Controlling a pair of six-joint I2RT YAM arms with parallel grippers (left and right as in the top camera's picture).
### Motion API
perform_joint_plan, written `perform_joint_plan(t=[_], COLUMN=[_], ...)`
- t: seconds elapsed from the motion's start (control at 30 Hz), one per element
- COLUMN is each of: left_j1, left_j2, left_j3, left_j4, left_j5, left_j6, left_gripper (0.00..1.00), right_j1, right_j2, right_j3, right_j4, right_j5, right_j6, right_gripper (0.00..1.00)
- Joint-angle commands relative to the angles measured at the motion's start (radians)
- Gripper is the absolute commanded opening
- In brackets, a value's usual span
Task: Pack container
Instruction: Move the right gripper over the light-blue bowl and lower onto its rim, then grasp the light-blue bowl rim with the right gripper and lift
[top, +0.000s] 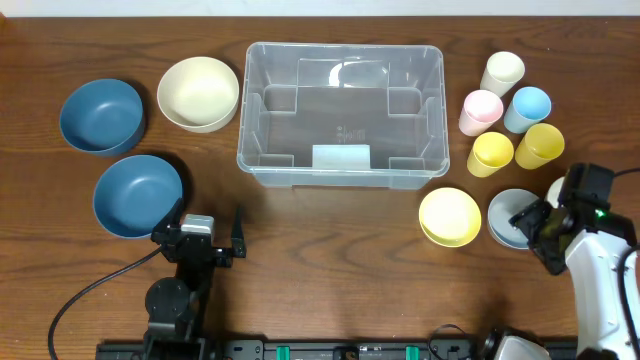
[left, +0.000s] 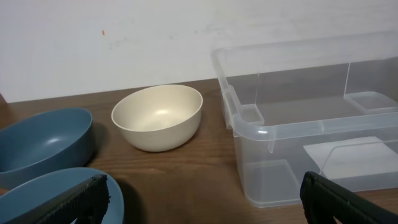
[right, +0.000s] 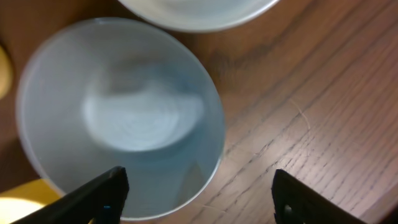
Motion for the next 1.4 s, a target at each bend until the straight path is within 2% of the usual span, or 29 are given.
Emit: perform_joint_plan(t=[0.0,0.47,0.53,0.57,0.63,0.67,1.03,1.17,1.37], left_j1=[0.004,0.004,0.004,0.004,0.004,0.004,0.004,0.004,0.004], left_j2=[-0.005,-0.005,-0.005,-0.005,-0.005,-0.005,-0.005,-0.005,-0.005], left_j3=[-0.017,-0.017,-0.017,-0.017,-0.017,-0.017,-0.017,-0.017,-0.017], left_j4=[-0.035,-0.035,-0.035,-0.035,-0.035,-0.035,-0.035,-0.035,-0.035], left_j5=[-0.013,-0.013,-0.012,-0.013,-0.012,-0.013,-0.013,-0.013,-0.013], left_j6=[0.01,0.01,0.01,0.01,0.01,0.01,0.01,0.01,0.01], left_gripper=[0.98,0.98,0.98,0.98,0.98,0.98,0.98,0.98,0.98], right_j1=[-0.007,-0.007,-0.007,-0.007,-0.007,-0.007,-0.007,-0.007,-0.006], right_j2=[0.012,0.014,0.014,0.014,0.014,0.014,-0.002,-0.062,-0.23], right_j3=[-0.031,-0.194,-0.206,-0.206,-0.206,-0.206,-0.193,-0.115,0.116], right_j4=[0.023,0.213,0.225,0.226,0.229,0.229,0.213,0.118,-0.119], right_j5=[-0.005,-0.011,-0.011,-0.011,-0.011,-0.011,-0.022,-0.035,-0.095], right_j6=[-0.001,-0.001,-0.001,-0.001,-0.001,-0.001,-0.021,-0.074,-0.227], right_gripper=[0.7,0.41,0.29,0.18,0.04,0.01,0.01,0.01,0.01])
